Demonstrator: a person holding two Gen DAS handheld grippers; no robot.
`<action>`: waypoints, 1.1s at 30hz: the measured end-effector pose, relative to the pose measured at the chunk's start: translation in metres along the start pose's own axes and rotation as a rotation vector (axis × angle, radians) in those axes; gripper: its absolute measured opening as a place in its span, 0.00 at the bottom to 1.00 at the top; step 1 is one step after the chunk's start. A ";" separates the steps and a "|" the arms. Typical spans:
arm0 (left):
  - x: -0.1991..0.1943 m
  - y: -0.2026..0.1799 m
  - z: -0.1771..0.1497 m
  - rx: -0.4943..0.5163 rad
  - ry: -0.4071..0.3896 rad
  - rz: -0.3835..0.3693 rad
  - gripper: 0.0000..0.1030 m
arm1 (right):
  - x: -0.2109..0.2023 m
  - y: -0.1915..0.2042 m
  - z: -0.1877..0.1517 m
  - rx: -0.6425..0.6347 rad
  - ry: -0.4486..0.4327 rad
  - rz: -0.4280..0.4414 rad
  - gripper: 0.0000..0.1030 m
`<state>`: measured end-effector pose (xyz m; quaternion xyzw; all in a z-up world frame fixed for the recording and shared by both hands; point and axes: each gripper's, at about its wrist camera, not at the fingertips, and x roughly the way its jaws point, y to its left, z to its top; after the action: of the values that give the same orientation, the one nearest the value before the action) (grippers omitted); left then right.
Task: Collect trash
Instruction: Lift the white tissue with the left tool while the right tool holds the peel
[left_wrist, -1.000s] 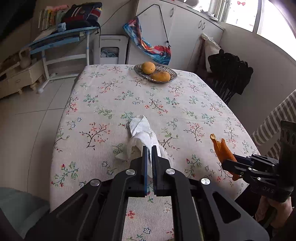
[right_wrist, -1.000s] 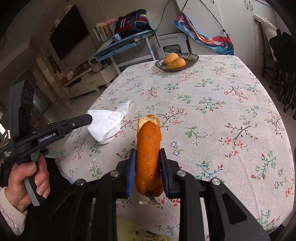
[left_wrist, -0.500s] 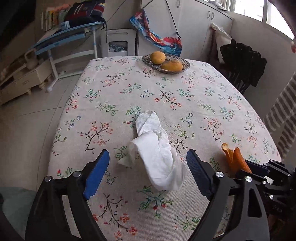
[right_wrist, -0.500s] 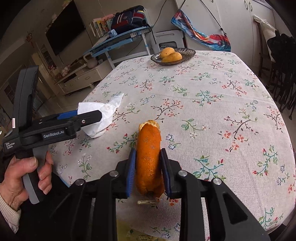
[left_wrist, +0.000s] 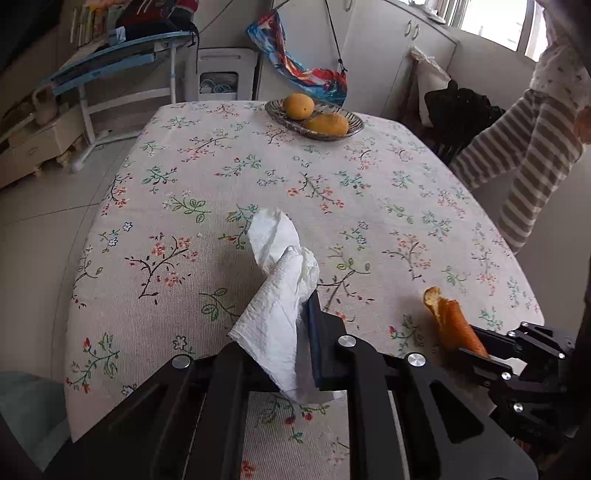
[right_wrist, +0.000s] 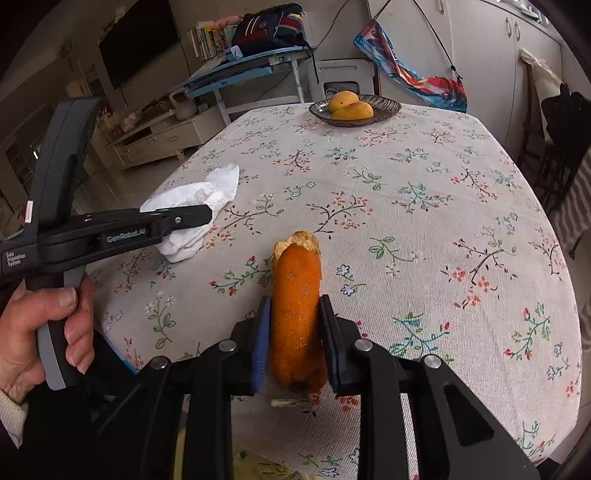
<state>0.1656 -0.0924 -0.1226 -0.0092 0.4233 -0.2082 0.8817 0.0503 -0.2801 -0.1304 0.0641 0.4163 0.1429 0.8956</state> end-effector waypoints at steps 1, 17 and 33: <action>-0.008 -0.003 -0.001 0.006 -0.022 -0.004 0.10 | -0.001 -0.003 0.000 0.019 -0.002 0.016 0.25; -0.096 -0.020 -0.031 0.057 -0.214 0.019 0.10 | -0.046 0.015 -0.002 0.036 -0.150 0.180 0.24; -0.147 -0.027 -0.059 0.092 -0.300 0.085 0.10 | -0.070 0.035 -0.027 0.005 -0.146 0.228 0.24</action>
<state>0.0294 -0.0526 -0.0460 0.0180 0.2767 -0.1860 0.9426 -0.0205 -0.2685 -0.0885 0.1234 0.3406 0.2379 0.9012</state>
